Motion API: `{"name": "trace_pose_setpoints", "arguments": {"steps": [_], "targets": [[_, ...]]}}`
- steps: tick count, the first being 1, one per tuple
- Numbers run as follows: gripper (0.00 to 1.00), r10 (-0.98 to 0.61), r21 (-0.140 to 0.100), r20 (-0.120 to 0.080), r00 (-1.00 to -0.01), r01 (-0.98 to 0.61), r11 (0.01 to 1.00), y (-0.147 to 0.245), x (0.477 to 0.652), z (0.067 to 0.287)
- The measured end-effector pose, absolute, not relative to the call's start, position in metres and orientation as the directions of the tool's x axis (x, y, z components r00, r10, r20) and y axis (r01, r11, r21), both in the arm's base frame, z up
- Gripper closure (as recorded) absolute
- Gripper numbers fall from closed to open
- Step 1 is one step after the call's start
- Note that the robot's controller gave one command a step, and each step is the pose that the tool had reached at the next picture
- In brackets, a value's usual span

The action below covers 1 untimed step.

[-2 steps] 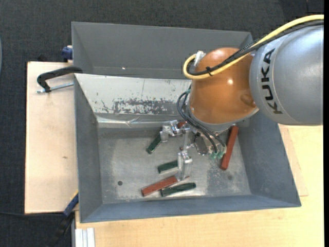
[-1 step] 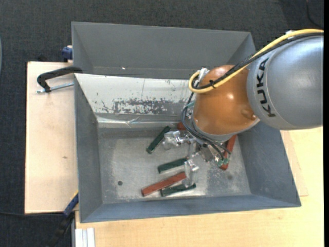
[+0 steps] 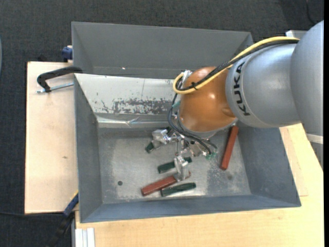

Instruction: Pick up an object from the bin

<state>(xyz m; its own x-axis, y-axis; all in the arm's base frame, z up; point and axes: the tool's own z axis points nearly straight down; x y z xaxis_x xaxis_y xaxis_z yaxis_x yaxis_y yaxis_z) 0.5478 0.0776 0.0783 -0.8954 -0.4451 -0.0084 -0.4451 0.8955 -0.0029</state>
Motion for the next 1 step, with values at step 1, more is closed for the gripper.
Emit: {"name": "trace_pose_setpoints", "arguments": {"steps": [1], "targets": [[1.0, -0.513, -0.004, -0.003, -0.859, -0.513, 0.859, 0.0277, 0.4994, 0.0743]]}}
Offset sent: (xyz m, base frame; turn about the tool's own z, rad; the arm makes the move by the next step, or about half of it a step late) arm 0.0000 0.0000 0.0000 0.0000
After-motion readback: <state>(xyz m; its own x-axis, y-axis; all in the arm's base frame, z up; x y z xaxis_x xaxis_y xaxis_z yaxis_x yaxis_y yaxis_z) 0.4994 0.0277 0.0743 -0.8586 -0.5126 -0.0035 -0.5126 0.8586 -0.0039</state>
